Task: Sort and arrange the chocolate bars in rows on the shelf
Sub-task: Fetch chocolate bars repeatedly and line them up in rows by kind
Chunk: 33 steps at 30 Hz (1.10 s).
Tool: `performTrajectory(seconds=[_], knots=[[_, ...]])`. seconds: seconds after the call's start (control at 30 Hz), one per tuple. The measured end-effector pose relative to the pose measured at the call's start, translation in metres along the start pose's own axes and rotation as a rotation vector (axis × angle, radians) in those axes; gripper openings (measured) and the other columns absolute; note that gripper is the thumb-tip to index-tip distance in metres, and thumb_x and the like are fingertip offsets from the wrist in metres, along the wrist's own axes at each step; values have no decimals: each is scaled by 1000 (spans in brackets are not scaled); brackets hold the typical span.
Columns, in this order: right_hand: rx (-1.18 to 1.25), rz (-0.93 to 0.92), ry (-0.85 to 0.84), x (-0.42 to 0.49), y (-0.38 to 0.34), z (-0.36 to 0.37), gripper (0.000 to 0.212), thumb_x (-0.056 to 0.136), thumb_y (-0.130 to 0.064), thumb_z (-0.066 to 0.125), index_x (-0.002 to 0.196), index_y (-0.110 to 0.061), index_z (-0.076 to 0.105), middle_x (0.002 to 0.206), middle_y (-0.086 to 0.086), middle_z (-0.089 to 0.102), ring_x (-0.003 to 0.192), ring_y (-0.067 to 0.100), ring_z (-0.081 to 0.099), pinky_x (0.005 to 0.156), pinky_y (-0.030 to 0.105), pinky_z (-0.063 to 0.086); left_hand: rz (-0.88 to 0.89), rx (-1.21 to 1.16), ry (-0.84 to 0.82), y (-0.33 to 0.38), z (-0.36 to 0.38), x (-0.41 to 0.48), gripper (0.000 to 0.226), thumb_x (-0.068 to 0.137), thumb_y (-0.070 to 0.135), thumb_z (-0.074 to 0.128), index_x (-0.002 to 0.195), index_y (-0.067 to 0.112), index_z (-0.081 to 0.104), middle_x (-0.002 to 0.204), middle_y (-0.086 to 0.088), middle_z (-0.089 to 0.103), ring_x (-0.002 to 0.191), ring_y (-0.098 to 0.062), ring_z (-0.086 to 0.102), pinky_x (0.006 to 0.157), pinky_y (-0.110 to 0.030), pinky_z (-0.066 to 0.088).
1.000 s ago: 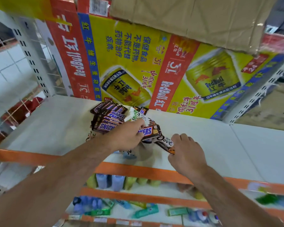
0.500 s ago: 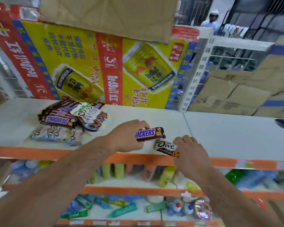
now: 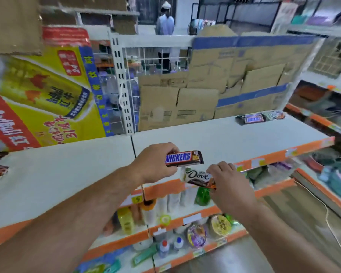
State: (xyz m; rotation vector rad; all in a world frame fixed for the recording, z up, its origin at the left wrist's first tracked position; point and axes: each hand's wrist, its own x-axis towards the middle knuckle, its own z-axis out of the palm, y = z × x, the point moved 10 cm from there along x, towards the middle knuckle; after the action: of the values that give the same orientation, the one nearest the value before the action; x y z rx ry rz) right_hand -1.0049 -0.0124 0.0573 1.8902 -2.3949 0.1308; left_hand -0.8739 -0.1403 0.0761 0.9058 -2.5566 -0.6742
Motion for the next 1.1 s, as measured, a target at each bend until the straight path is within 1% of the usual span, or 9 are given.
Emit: performTrajectory(seconds=[0.13, 0.27, 0.37, 0.47, 0.6, 0.7, 0.8, 0.93, 1.1], knots=[[-5, 48, -21, 18, 62, 9, 42, 70, -14, 60, 111, -19, 56, 104, 3, 55, 97, 26, 51, 75, 39, 48, 62, -15, -73, 27, 43, 66, 38, 73, 32, 72, 109, 34, 61, 98, 13, 66, 84, -5, 60, 78, -32, 52], [-64, 129, -25, 47, 130, 17, 40, 70, -21, 64, 109, -22, 54, 102, 0, 53, 96, 24, 51, 70, 35, 46, 147, -33, -93, 53, 80, 139, 36, 72, 32, 72, 107, 34, 63, 96, 12, 68, 83, -6, 60, 77, -33, 51], [-65, 165, -56, 76, 175, 21, 40, 68, -20, 59, 108, -23, 54, 102, 0, 52, 97, 26, 51, 72, 39, 47, 169, -56, -96, 66, 100, 196, 34, 74, 31, 73, 107, 33, 64, 96, 11, 67, 84, -7, 60, 78, -32, 51], [-89, 180, -47, 105, 213, 18, 38, 72, -19, 55, 110, -23, 53, 105, 0, 53, 100, 25, 51, 75, 38, 46, 199, -65, -107, 76, 120, 249, 33, 74, 33, 74, 105, 33, 63, 96, 12, 65, 84, -9, 59, 78, -34, 50], [-79, 220, -43, 137, 265, 22, 35, 70, -18, 56, 105, -22, 55, 99, 1, 53, 93, 27, 53, 69, 39, 48, 217, -54, -114, 86, 145, 312, 33, 73, 35, 72, 105, 34, 63, 97, 11, 64, 87, -11, 58, 79, -35, 50], [-67, 248, -52, 152, 297, 30, 34, 69, -17, 54, 102, -22, 56, 97, 0, 54, 91, 26, 54, 67, 37, 49, 230, 0, -110, 94, 164, 348, 37, 74, 39, 71, 110, 36, 63, 99, 10, 64, 93, -12, 54, 81, -32, 47], [-69, 248, -46, 168, 328, 37, 34, 68, -18, 54, 102, -23, 56, 96, -1, 55, 91, 26, 54, 65, 35, 49, 258, 67, -87, 107, 180, 376, 39, 77, 37, 71, 115, 32, 63, 104, 7, 65, 98, -13, 49, 77, -27, 41], [-51, 210, -88, 188, 368, 54, 36, 68, -19, 53, 104, -22, 55, 97, -1, 54, 92, 25, 53, 69, 37, 49, 238, 93, -87, 120, 206, 410, 40, 79, 37, 70, 118, 28, 63, 114, 4, 64, 105, -17, 50, 86, -30, 43], [-32, 125, -123, 217, 426, 73, 36, 70, -21, 54, 106, -23, 55, 100, -1, 53, 95, 25, 53, 72, 38, 49, 215, 187, -64, 135, 243, 454, 41, 81, 39, 66, 121, 27, 61, 118, 5, 59, 111, -15, 46, 92, -29, 39]])
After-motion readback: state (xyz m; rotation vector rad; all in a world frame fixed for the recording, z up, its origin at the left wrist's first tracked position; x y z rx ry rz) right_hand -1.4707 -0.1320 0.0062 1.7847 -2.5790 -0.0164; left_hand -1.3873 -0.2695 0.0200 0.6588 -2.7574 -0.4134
